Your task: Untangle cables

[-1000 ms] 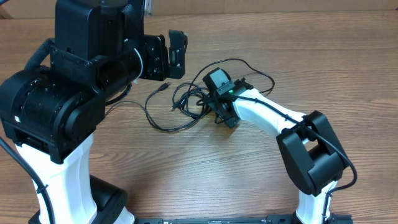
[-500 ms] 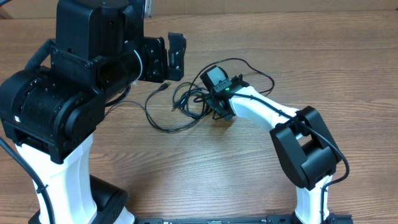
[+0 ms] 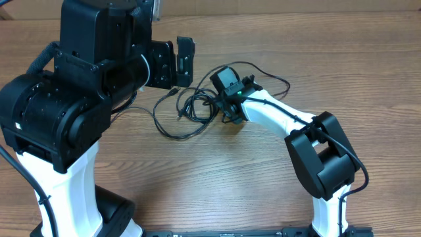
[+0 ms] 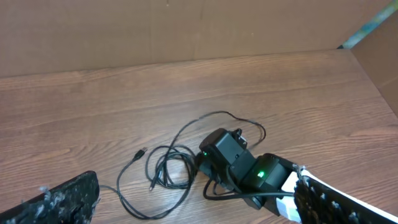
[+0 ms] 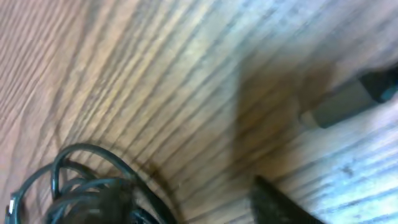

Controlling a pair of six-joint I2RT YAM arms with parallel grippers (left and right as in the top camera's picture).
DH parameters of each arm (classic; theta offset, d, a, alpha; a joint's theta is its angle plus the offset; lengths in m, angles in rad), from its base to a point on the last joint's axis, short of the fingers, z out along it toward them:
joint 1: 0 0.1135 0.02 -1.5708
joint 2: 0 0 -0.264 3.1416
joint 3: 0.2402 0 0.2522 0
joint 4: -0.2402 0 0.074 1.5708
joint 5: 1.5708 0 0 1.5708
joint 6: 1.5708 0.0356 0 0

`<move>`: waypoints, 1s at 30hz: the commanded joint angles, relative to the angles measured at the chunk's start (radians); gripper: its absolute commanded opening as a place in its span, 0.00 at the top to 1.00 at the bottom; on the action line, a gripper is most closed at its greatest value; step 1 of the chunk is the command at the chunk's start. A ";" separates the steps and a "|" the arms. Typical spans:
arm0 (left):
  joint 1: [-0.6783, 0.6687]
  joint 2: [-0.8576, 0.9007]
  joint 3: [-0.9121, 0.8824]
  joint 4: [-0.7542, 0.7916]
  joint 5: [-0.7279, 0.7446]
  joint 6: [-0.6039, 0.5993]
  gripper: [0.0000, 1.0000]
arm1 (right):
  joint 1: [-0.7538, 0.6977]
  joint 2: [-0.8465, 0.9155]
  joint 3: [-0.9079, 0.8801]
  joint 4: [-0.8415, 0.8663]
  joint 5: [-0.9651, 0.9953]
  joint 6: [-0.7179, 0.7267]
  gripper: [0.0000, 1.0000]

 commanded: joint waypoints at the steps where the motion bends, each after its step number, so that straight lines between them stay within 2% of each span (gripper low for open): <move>1: 0.003 -0.010 0.003 -0.005 -0.020 0.016 0.00 | -0.002 0.094 -0.058 -0.044 -0.081 0.000 0.35; 4: 0.003 -0.010 0.003 -0.005 -0.020 0.016 0.00 | -0.002 0.094 -0.056 -0.048 -0.098 0.000 0.35; 15: 0.003 -0.010 0.003 -0.005 -0.020 0.019 0.00 | 0.104 0.095 -0.060 -0.022 -0.083 0.000 0.51; 24: 0.003 -0.010 0.003 -0.005 -0.021 0.027 0.00 | 0.120 0.075 -0.058 -0.018 -0.077 0.000 0.46; 25: 0.003 -0.010 0.003 -0.005 -0.021 0.027 0.00 | 0.120 0.075 -0.058 -0.018 -0.074 0.000 0.49; 26: 0.003 -0.010 0.003 -0.005 -0.020 0.027 0.00 | 0.120 0.075 -0.059 -0.018 -0.060 0.000 0.64; 28: 0.003 -0.010 0.003 -0.005 -0.020 0.027 0.00 | 0.120 0.076 -0.061 -0.021 -0.031 0.000 0.86; 29: 0.003 -0.010 0.003 -0.005 -0.020 0.027 0.00 | 0.120 0.076 -0.061 -0.023 -0.023 0.000 0.94; 30: 0.003 -0.010 0.003 -0.005 -0.020 0.027 0.00 | 0.120 0.076 -0.061 -0.022 -0.020 0.000 0.96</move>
